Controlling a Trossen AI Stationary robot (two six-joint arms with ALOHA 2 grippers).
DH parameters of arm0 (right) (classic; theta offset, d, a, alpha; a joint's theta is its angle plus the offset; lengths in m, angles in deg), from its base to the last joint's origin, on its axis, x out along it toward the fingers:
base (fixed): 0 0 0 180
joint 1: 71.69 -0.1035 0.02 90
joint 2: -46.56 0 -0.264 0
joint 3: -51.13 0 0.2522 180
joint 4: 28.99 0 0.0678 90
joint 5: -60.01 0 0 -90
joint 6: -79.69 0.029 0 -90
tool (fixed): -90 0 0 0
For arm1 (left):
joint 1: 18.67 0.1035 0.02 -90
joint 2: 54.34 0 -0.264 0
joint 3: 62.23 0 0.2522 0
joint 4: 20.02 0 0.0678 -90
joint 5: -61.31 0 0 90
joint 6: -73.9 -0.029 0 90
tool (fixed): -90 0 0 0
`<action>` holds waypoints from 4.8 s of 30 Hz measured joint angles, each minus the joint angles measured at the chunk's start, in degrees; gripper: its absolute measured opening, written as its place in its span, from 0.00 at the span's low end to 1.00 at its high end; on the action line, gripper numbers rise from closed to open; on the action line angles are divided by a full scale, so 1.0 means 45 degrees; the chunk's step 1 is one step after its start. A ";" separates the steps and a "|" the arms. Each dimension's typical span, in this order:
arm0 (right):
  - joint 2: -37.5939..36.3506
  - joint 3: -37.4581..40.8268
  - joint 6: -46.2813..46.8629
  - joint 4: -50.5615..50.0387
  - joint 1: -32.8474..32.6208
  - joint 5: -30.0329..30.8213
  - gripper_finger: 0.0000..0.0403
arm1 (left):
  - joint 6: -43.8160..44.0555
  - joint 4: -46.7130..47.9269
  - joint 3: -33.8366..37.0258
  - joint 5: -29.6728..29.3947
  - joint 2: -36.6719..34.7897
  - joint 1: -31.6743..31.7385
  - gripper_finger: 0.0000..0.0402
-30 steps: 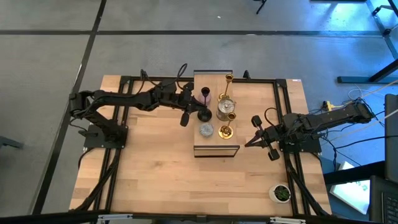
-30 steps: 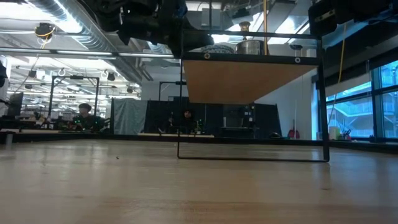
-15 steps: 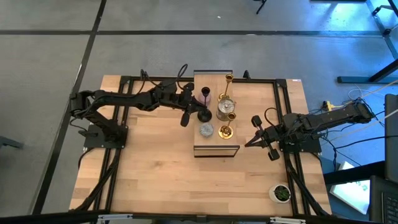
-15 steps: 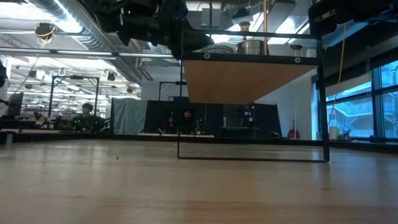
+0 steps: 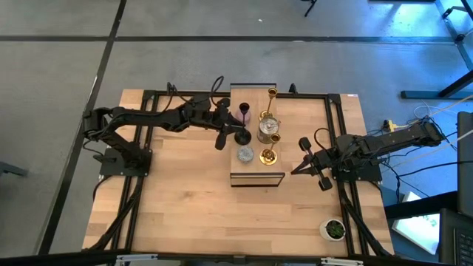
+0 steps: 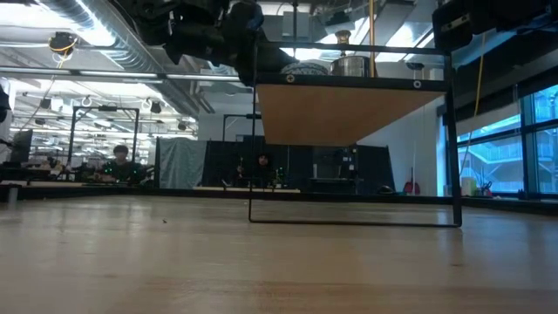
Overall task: Pick & Place candle stick holders
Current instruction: Put the black candle holder on the shelf, then return to Home Position
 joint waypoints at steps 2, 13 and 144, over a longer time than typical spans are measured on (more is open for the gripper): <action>0.0000 -0.0001 0.0000 -0.0029 0.0004 -0.0005 0.00 | -0.0003 0.0036 -0.0001 -0.0010 0.0000 0.0000 0.18; 0.0000 -0.0001 0.0097 -0.0097 0.0000 -0.0010 0.00 | 0.0010 0.0242 0.0001 0.0097 -0.0015 -0.0104 0.38; -0.6843 0.1016 -0.0950 -0.4199 0.2794 0.0538 0.00 | 0.0797 -0.5115 -0.2984 -0.7101 0.3269 -0.9190 0.52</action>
